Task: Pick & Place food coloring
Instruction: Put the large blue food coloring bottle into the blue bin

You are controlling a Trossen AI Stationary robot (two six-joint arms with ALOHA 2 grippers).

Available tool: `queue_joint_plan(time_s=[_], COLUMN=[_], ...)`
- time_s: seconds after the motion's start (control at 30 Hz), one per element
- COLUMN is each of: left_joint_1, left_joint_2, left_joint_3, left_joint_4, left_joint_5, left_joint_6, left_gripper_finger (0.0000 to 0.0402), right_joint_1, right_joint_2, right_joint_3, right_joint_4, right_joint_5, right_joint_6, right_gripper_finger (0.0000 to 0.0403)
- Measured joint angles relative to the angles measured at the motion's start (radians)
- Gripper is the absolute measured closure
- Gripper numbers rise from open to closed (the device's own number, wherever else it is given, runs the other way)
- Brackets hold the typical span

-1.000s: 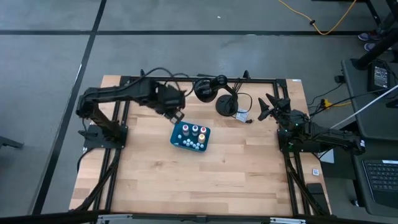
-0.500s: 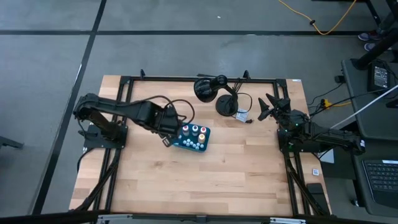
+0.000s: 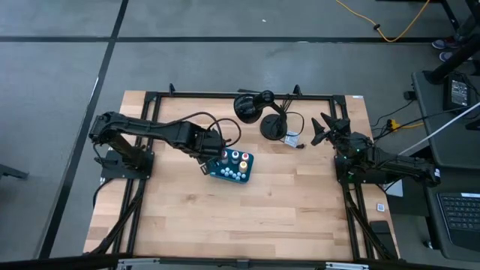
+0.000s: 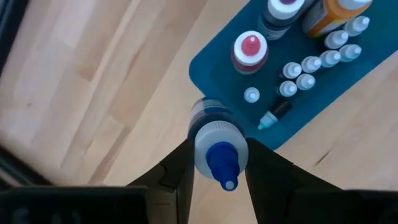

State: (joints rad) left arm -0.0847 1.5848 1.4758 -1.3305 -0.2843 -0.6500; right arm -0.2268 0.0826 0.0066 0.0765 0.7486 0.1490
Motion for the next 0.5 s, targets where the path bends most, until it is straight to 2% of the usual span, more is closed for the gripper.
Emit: queue_joint_plan(time_s=[0.17, 0.5], left_joint_1=[0.023, 0.032], left_joint_2=[0.000, 0.028], left_joint_3=[-0.061, -0.065], left_joint_4=[0.099, 0.158], left_joint_5=[0.018, 0.014], left_joint_6=[0.067, 0.138], left_gripper_finger=[0.0287, 0.0287], right_joint_1=[0.000, 0.000], right_joint_2=[0.000, 0.000], right_joint_3=[0.000, 0.000], right_joint_4=[0.000, 0.000], right_joint_5=[0.000, 0.000], right_joint_6=[0.000, 0.000], right_gripper_finger=[0.0159, 0.0159])
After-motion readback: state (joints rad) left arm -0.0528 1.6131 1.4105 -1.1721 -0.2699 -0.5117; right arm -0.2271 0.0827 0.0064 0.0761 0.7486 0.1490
